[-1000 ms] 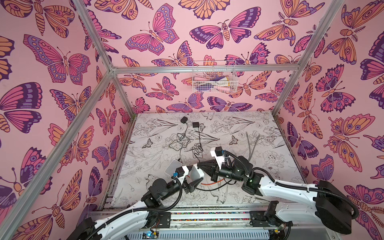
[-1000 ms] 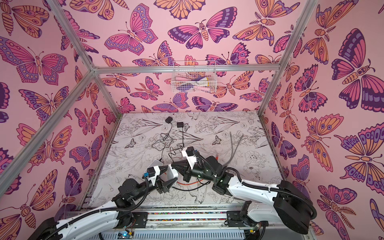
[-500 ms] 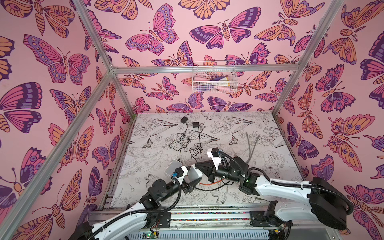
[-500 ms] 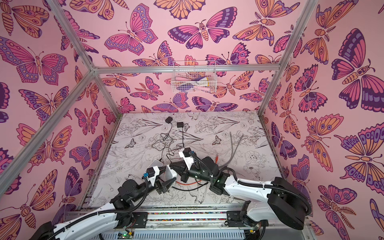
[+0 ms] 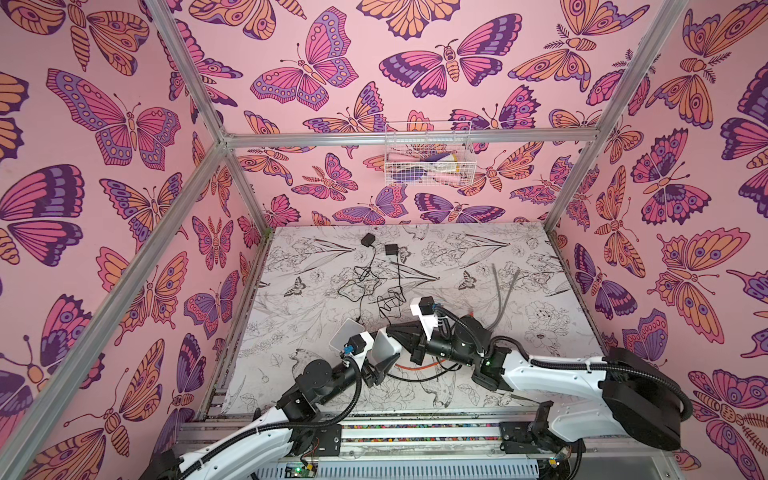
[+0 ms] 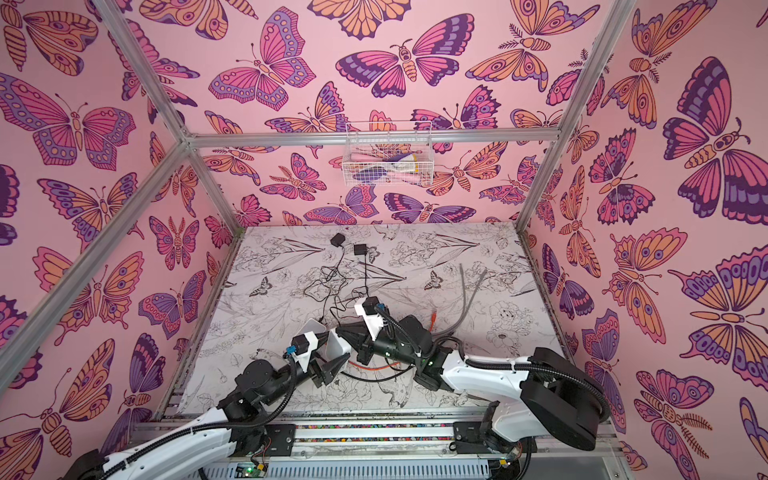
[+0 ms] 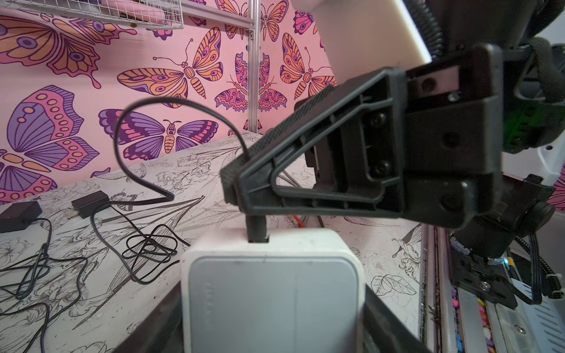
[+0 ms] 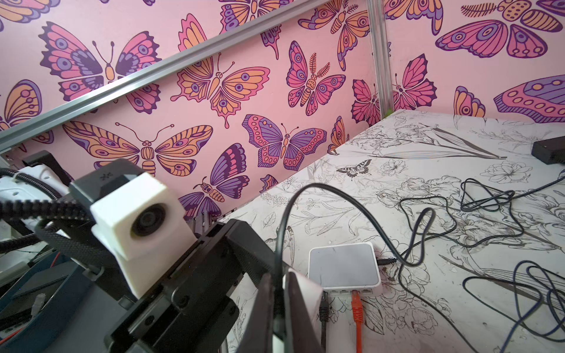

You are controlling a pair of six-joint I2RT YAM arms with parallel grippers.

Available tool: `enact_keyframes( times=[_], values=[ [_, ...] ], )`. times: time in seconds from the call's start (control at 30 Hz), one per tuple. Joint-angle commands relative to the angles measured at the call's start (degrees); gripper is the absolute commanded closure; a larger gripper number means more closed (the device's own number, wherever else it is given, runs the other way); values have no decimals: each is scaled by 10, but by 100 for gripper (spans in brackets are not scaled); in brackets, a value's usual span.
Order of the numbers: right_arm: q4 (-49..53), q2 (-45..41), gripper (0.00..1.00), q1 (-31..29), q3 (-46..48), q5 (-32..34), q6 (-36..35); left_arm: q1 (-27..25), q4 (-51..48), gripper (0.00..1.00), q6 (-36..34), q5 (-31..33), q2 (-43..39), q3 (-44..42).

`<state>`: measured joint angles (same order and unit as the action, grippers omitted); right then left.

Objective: Insert the plug into the switch port

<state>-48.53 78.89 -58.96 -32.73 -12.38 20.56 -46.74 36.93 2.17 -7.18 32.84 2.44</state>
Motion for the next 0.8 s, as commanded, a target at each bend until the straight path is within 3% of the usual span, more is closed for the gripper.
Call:
enact_keyframes(
  times=[0.0, 0.23, 0.43, 0.77],
  values=[
    [162, 53, 100, -12, 43, -10, -1, 2, 205, 100, -25, -2, -38, 47],
    [152, 84, 100, -14, 43, -2, 14, 2, 210, 100, -39, -7, -38, 63],
    [170, 91, 100, -17, 46, 68, 32, 2, 237, 100, -47, -1, -35, 61],
    [164, 102, 100, -35, 53, 111, 54, 2, 293, 100, -58, 1, -11, 62]
  ],
)
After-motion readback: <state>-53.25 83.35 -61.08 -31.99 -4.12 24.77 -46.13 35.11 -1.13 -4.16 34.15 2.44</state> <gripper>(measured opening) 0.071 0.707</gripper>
